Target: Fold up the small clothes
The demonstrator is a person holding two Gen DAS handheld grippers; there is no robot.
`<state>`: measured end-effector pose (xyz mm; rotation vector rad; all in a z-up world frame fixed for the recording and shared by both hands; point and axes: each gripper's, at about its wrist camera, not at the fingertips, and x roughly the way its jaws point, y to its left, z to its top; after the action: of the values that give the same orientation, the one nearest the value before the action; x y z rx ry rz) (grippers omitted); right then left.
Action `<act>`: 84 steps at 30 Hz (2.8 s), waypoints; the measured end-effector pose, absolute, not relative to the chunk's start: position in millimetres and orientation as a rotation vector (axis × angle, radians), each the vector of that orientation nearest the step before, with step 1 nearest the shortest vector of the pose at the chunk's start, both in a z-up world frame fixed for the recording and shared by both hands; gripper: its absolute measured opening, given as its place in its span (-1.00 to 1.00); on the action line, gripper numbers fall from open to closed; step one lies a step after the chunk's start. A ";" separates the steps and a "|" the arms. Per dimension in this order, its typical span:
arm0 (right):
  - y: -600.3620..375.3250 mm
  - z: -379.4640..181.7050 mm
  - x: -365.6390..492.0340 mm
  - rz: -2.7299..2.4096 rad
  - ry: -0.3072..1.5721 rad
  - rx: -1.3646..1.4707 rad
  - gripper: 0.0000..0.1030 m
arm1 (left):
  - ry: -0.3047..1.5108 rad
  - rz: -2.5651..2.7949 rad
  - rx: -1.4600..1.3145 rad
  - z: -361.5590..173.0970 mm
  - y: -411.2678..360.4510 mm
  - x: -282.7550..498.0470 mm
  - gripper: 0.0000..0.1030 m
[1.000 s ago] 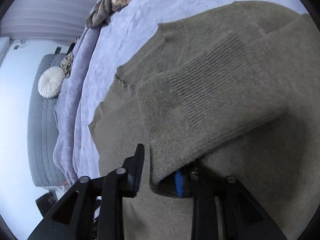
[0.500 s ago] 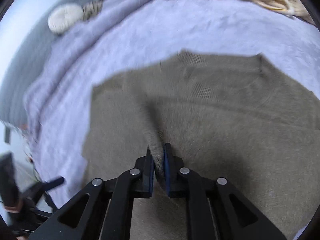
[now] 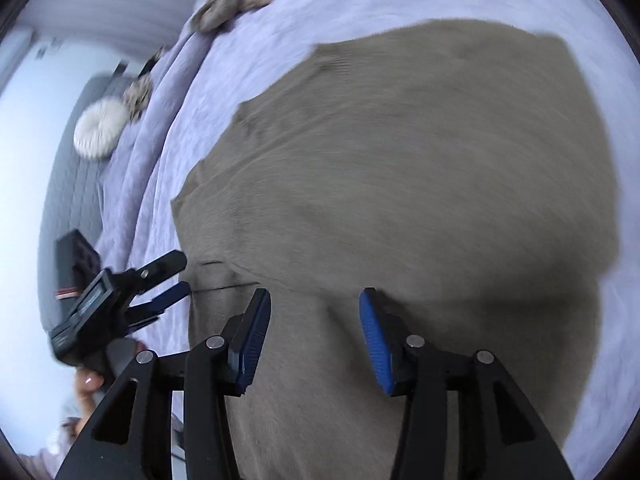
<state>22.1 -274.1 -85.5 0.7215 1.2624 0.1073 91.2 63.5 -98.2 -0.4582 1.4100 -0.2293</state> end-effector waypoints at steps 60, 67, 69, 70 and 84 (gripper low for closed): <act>-420.0 -106.6 58.1 -0.052 1.222 0.836 -0.84 | 1.382 -0.266 -0.306 -95.6 50.6 89.8 -0.85; -405.5 -107.1 65.9 -0.100 1.288 0.554 -0.84 | 1.383 -0.260 -0.270 -102.5 49.7 84.2 -0.85; -403.0 -110.2 66.8 -0.118 1.283 0.535 -0.84 | 1.371 -0.278 -0.299 -101.6 58.3 82.0 -0.85; -400.9 -109.9 66.8 -0.122 1.279 0.513 -0.84 | 1.369 -0.272 -0.288 -99.8 62.5 81.1 -0.85; -405.8 -73.8 9.4 -0.060 1.180 0.764 0.28 | 1.431 0.034 -0.269 -95.9 155.0 70.4 0.20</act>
<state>9.4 -405.8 -73.8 0.7638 1.1802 -0.0603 70.4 155.0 -95.9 -0.2689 1.4310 0.0338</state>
